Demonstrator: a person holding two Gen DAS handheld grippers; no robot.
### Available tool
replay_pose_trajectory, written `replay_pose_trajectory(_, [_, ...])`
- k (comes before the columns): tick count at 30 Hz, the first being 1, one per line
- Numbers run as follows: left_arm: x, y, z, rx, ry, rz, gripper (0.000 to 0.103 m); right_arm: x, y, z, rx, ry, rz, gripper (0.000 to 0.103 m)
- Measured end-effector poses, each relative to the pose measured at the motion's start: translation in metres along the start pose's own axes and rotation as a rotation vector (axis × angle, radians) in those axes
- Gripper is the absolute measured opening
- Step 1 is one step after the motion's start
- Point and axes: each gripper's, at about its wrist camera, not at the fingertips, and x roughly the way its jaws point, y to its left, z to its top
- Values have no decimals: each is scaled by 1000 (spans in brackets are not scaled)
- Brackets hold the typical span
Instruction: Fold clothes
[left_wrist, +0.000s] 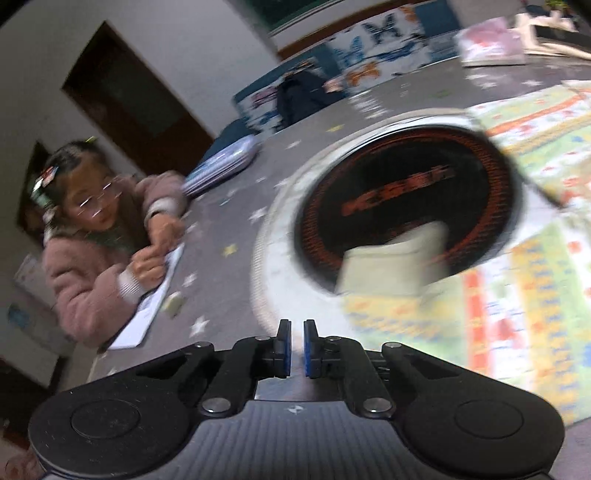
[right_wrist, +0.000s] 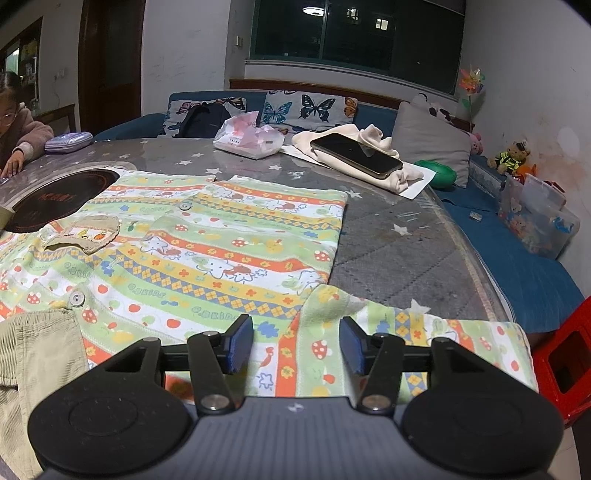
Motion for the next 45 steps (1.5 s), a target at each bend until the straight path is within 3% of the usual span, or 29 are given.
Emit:
replay_pose_trajectory(1, [3,5,-1,-13,11,24,8,0,0,0,0,0,0,53])
replay_pose_trajectory(4, [0,25,-1,-109,21,-11,11,0,2,1,-5,0,3,53])
replay_pose_trajectory(6, [-14,30,0,-147,-13,-90,11,0,3,1,-9,1,4,56])
replay_pose_trajectory(9, [-37,16,4,-112,-69,-208,18,-1,6,3,-16,1,5,57])
replay_pose_trajectory(11, [-51,2,6,-81,-101,-276,33,-2,9,5,-15,-1,7,57])
replay_pose_trajectory(14, [-65,-23,9,-34,-134,-351,45,-6,17,9,-24,-10,32,57])
replay_pose_trajectory(19, [-73,-36,11,-41,-127,-449,49,-8,50,22,-95,-5,153,57])
replay_pose_trajectory(24, [-83,-16,15,-82,-143,-436,55,-2,108,41,-203,4,350,56])
replay_pose_trajectory(27, [-96,2,20,-113,-185,-416,64,6,147,53,-256,8,453,55])
replay_pose_trajectory(29, [-105,15,21,-131,-222,-392,77,9,178,61,-281,14,526,54])
replay_pose_trajectory(32, [-109,32,18,-176,-245,-352,83,14,217,68,-310,22,594,53])
replay_pose_trajectory(38, [-91,48,5,-216,-215,-349,81,16,256,65,-371,46,599,52])
replay_pose_trajectory(45, [-59,22,0,-188,-166,-435,68,11,247,65,-415,48,502,52])
